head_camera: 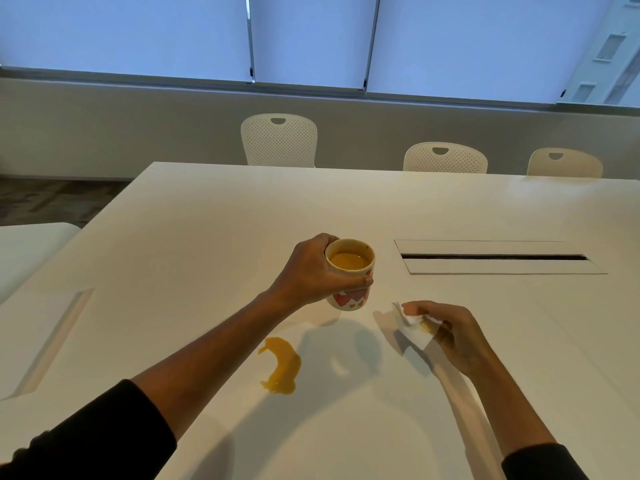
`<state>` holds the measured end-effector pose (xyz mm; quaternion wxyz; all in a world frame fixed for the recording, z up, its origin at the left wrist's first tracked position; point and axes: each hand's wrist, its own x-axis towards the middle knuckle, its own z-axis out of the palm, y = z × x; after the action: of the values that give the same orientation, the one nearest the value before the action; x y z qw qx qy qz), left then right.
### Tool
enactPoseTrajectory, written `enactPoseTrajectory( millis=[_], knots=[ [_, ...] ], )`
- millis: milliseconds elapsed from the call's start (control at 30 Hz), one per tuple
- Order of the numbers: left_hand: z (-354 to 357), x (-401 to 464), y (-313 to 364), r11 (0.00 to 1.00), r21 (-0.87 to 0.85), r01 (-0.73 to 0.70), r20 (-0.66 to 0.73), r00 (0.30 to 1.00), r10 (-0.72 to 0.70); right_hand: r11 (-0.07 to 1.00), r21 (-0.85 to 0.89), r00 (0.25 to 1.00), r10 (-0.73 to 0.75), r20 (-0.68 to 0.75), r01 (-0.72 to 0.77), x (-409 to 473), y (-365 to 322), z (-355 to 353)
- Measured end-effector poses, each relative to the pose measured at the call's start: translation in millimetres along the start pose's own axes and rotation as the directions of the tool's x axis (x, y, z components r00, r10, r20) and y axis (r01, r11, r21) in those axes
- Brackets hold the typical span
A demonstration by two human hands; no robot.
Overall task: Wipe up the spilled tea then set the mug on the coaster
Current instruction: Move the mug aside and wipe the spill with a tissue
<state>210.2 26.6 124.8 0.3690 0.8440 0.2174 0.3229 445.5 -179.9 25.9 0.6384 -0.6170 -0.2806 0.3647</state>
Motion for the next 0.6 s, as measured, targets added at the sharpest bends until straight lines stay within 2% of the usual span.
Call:
enactPoseTrajectory(
  millis=[67, 133, 233, 300, 400, 467, 600],
  knots=[
    [-0.9, 0.4, -0.4, 1.0, 0.004, 0.001, -0.007, 1.0, -0.001, 0.982, -0.185, 0.995, -0.063, -0.079, 0.048, 10.1, -2.0, 5.7],
    [-1.8, 1.0, -0.8, 1.0, 0.004, 0.006, -0.014, 1.0, -0.006, 0.897, -0.418, 0.973, -0.207, -0.102, 0.147, 21.7, -1.5, 10.7],
    [-2.3, 1.9, -1.8, 1.0, 0.012, 0.012, -0.019, 1.0, -0.012, 0.739, -0.622, 0.926, -0.372, -0.059, 0.257, 43.2, 0.0, 22.5],
    [-2.9, 2.3, -2.8, 1.0, 0.02, 0.015, -0.023, 1.0, -0.015, 0.616, -0.714, 0.898, -0.438, 0.042, 0.334, 56.8, 5.0, 33.5],
    [-2.6, 3.3, -4.1, 0.999, 0.03, 0.018, -0.026, 1.0, -0.017, 0.5, -0.772, 0.898, -0.391, 0.204, 0.393, 71.7, 17.1, 44.3],
    [-1.0, 4.1, -5.0, 0.999, 0.034, 0.019, -0.027, 0.999, -0.018, 0.473, -0.796, 0.921, -0.285, 0.267, 0.377, 74.9, 23.8, 47.9],
    [4.0, 7.6, -8.7, 0.999, 0.045, 0.014, -0.036, 0.999, -0.012, 0.43, -0.805, 0.912, -0.213, 0.349, 0.409, 71.4, 33.5, 47.9]
  ],
)
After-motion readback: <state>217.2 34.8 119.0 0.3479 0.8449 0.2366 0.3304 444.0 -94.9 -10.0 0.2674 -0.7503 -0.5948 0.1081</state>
